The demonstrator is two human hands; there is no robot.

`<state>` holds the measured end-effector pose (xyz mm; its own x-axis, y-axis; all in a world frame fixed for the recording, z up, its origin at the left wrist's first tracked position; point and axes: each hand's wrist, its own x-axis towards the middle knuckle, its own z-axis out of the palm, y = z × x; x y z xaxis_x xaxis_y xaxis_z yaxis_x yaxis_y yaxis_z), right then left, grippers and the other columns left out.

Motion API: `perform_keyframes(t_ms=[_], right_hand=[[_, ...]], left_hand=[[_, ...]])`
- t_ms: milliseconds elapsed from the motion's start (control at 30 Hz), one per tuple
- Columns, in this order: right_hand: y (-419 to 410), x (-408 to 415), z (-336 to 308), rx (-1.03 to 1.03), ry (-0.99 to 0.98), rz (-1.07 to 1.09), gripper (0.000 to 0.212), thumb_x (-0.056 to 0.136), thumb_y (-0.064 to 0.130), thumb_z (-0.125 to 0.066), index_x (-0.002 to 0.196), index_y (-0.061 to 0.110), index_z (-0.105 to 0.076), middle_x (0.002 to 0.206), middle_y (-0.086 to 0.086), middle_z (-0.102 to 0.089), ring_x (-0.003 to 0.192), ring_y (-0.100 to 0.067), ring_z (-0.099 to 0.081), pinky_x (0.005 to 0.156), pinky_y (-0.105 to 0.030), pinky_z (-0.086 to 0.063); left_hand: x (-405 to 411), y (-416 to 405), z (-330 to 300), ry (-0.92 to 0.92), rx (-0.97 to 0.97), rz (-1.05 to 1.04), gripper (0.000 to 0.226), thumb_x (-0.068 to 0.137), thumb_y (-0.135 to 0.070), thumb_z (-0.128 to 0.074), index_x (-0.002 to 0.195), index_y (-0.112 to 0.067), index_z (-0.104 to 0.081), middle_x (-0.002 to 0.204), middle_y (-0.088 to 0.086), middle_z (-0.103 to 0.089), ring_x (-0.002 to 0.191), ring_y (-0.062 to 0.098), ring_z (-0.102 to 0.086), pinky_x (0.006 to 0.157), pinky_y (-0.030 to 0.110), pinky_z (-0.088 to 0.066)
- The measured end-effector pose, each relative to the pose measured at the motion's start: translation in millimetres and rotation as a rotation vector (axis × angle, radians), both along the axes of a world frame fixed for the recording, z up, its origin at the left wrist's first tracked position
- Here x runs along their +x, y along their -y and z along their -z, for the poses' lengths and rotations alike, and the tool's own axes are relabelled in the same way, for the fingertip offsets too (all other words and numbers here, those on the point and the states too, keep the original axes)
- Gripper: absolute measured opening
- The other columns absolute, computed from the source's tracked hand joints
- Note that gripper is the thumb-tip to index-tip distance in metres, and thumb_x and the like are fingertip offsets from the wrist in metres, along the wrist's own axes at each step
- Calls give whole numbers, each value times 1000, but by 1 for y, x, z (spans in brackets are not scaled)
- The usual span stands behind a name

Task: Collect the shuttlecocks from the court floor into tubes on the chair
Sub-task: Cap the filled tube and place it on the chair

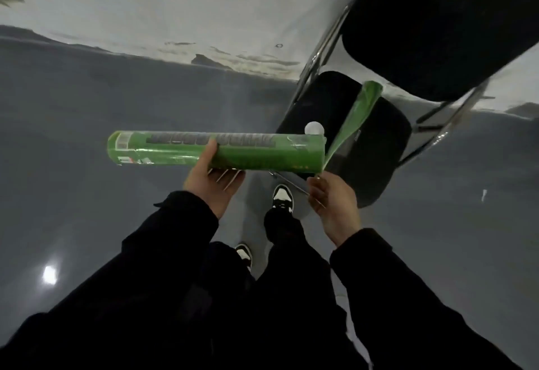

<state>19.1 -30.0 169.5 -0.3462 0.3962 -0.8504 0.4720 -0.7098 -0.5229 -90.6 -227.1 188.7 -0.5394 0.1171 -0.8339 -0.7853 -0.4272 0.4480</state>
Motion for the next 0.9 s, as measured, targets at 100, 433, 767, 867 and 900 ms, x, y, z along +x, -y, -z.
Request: perform_keyframes(t_ms=[100, 433, 767, 867, 900], right_hand=[[-31, -63, 64, 57, 82, -16, 17, 93, 15, -64, 107, 8, -68, 72, -2, -66, 54, -10, -59, 51, -24, -47], [-88, -154, 196, 606, 299, -687, 69, 81, 31, -68, 147, 23, -49, 152, -13, -43, 132, -35, -50, 114, -47, -42], [-117, -165, 230, 975, 320, -1443, 57, 97, 22, -57, 152, 24, -45, 158, -21, -31, 133, -49, -39, 109, -51, -37], [-123, -172, 221, 811, 254, -1162, 65, 87, 46, -59, 148, 26, -46, 138, -13, -55, 120, -35, -57, 103, -41, -45], [-122, -174, 210, 649, 183, -862, 65, 86, 46, -69, 144, 27, -47, 130, -7, -63, 114, -25, -63, 98, -38, -50]], left_hand=[[-31, -15, 38, 78, -41, -31, 56, 92, -45, -71, 135, -11, -59, 123, 11, -66, 116, 26, -67, 93, 40, -57], [-91, -41, 131, 144, -91, 71, 55, 87, -38, -74, 134, -13, -62, 111, 6, -77, 112, 24, -74, 104, 44, -55], [-120, -48, 143, 142, -77, 96, 44, 85, -38, -73, 121, -16, -66, 100, 1, -79, 102, 20, -77, 98, 40, -56], [-129, -43, 139, 127, -76, 57, 26, 91, -36, -71, 108, -16, -70, 93, 2, -79, 100, 21, -77, 99, 41, -56], [-132, -42, 138, 124, -78, 36, 22, 93, -36, -70, 102, -16, -70, 91, 2, -78, 99, 22, -76, 100, 42, -56]])
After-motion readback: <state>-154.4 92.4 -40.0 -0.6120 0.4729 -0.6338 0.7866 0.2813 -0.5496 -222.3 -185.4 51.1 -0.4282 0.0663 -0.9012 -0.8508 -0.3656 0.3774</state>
